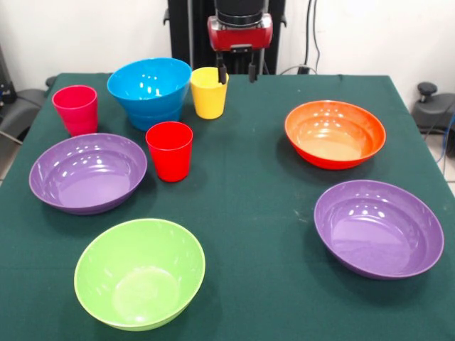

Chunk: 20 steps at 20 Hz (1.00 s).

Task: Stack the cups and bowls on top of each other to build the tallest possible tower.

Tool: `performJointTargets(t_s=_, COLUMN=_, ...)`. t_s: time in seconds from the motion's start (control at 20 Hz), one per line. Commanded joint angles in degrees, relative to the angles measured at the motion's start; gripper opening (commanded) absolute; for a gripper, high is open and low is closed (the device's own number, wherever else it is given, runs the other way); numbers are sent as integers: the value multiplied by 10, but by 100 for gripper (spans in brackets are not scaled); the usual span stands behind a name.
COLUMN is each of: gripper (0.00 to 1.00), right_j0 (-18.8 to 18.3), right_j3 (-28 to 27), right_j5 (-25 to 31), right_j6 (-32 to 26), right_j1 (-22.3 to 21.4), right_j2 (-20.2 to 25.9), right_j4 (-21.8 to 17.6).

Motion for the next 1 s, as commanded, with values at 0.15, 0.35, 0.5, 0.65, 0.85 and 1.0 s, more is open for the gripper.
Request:
performJointTargets(t_s=0.15, gripper=100, right_j0=53, right_j3=-24, right_j5=-46, right_j6=125, right_j1=29, right_j2=-9, right_j4=44)
performJointTargets(t_s=0.35, gripper=100, right_j0=85, right_j3=-25, right_j5=-46, right_j6=139, right_j1=27, right_j2=-24, right_j4=68)
performJointTargets(t_s=0.5, gripper=100, right_j0=107, right_j3=-28, right_j5=-54, right_j6=150, right_j1=34, right_j2=-37, right_j4=84)
performJointTargets(t_s=0.65, gripper=100, right_j0=125, right_j3=-34, right_j5=-62, right_j6=158, right_j1=45, right_j2=-48, right_j4=95)
performJointTargets(t_s=0.85, gripper=100, right_j0=135, right_j3=-38, right_j5=-67, right_j6=167, right_j1=54, right_j2=-52, right_j4=102)
performJointTargets(t_s=1.0, gripper=100, right_j0=136, right_j3=-46, right_j5=-73, right_j6=169, right_j1=66, right_j2=-49, right_j4=102)
